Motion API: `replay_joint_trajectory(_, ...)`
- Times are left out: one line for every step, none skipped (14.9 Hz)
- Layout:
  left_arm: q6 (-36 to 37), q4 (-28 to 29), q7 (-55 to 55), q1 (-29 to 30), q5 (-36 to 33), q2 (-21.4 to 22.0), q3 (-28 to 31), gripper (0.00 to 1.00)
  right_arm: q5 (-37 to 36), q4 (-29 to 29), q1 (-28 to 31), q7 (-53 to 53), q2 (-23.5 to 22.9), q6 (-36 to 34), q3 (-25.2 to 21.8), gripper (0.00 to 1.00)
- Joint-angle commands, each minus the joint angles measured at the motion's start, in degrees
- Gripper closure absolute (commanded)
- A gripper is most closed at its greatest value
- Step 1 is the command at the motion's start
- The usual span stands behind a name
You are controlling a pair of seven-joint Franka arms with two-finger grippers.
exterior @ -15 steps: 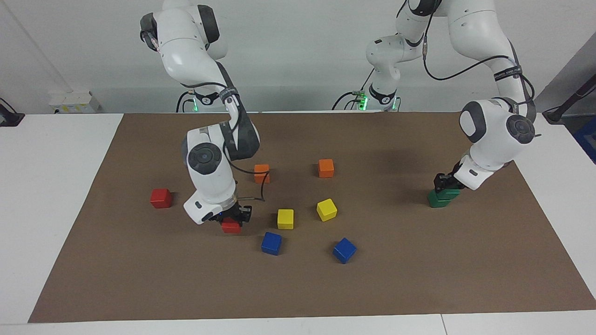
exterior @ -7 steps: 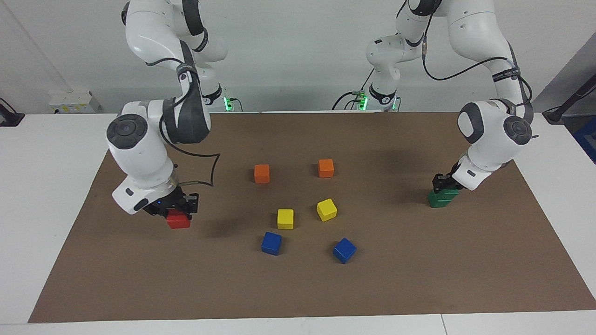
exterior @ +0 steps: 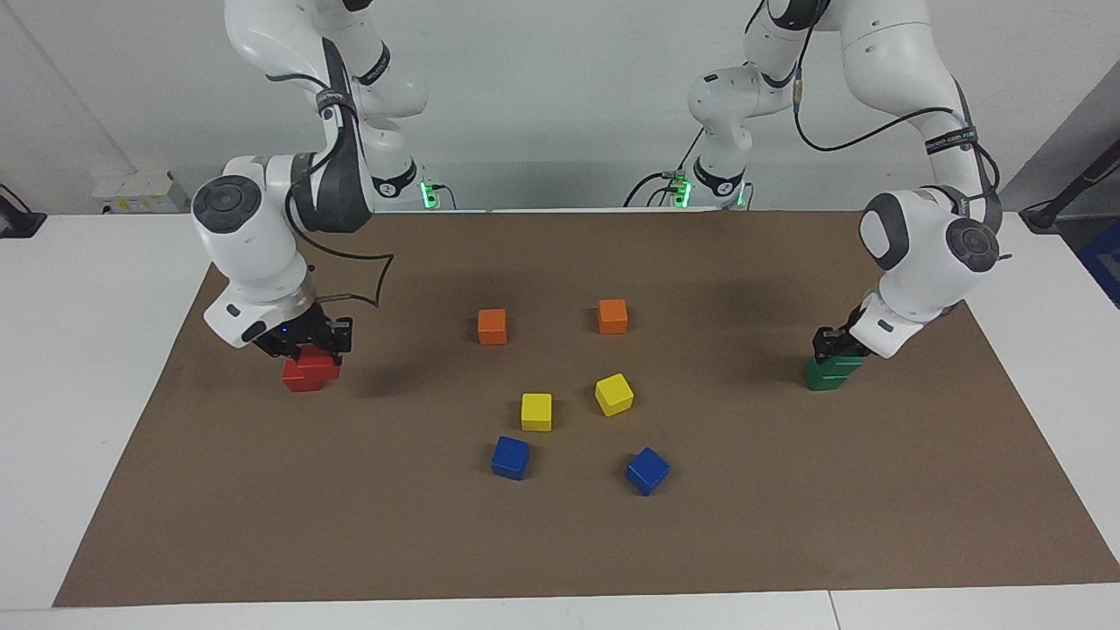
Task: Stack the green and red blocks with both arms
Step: 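Lower the second red block onto the placed red with the right gripper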
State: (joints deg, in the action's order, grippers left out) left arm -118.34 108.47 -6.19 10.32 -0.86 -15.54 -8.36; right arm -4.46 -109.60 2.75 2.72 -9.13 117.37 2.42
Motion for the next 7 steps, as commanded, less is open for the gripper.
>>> replay_joint_trajectory(-1.5, 2.7, 0.1, 0.4, 0.2, 2.4, -0.1, 1.00, 0.0, -4.4, 5.1, 6.0, 3.1, 1.9, 0.8, 1.00)
replay_joint_trajectory(-1.5, 2.7, 0.6, 0.4, 0.2, 2.4, -0.1, 0.90, 0.7, -4.5, 6.1, 7.1, 3.2, 1.8, 0.8, 1.00)
replay_joint_trajectory(-1.5, 2.7, 2.2, 0.2, 0.2, 2.4, -0.1, 0.36, 0.9, -4.7, 6.6, 7.8, 3.2, 1.8, 0.7, 1.00)
replay_joint_trajectory(-1.5, 2.7, 3.5, 0.1, 0.2, 2.4, -0.1, 0.00, 0.9, -4.7, 7.0, 7.9, 3.2, 1.9, 0.7, 1.00)
replay_joint_trajectory(-1.9, 2.7, 3.4, 0.1, 0.2, 2.4, -0.1, 0.00, 0.9, -4.8, 7.3, 7.9, 3.2, 2.0, 0.7, 1.00)
replay_joint_trajectory(-2.0, 2.7, 3.5, 0.1, 0.2, 2.4, -0.1, 0.00, 1.0, -4.8, 7.4, 7.9, 3.1, 2.1, 0.7, 1.00)
replay_joint_trajectory(-2.0, 2.7, 3.5, 0.1, 0.2, 2.4, -0.1, 0.00, 1.0, -4.8, 7.4, 7.9, 2.8, 2.2, 0.7, 1.00)
